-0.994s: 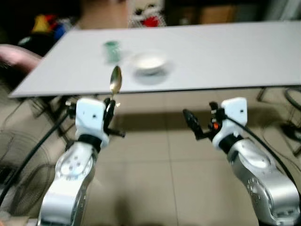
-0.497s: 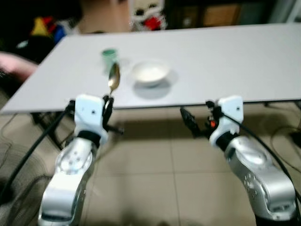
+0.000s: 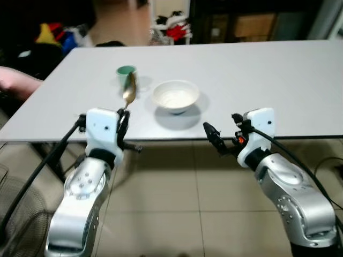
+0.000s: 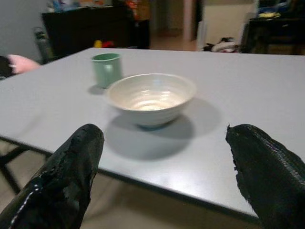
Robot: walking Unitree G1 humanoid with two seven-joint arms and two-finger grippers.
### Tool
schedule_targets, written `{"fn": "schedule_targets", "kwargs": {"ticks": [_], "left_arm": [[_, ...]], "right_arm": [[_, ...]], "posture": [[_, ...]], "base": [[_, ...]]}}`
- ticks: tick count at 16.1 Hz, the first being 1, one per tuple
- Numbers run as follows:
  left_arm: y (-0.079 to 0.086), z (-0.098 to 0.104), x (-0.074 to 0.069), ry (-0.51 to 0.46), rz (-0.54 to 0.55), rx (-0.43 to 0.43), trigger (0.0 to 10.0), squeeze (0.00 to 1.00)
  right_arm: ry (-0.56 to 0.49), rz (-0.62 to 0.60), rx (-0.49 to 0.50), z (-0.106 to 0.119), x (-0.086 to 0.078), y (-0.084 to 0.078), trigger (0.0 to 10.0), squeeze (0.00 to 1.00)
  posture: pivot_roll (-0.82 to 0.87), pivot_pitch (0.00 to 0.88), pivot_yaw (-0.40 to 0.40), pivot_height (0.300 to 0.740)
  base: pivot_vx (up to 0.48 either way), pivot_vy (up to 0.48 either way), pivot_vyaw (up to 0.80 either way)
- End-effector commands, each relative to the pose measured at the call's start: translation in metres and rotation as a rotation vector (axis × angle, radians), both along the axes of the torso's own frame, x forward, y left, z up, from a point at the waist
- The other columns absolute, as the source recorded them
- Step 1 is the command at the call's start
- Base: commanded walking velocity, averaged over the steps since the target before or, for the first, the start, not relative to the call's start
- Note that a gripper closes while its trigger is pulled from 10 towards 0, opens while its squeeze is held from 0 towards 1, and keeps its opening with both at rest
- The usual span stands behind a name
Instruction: Setting the table
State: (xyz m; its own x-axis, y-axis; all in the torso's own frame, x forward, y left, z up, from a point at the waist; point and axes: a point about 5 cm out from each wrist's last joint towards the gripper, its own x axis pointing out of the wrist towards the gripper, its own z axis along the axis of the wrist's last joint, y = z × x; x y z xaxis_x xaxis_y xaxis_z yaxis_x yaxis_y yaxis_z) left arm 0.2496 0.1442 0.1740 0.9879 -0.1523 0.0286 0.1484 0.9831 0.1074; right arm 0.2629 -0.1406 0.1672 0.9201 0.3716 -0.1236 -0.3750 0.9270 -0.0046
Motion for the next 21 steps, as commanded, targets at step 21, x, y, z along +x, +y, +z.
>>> {"fn": "schedule_targets", "kwargs": {"ticks": [21], "left_arm": [[0.000, -0.011, 0.026, 0.166, -0.173, 0.271, 10.0, 0.00]], "right_arm": [[0.063, 0.478, -0.175, 0.012, -0.027, -0.013, 10.0, 0.00]], "posture": [[-0.11, 0.000, 0.073, 0.740]], "base": [[0.302, 0.000, -0.13]]}}
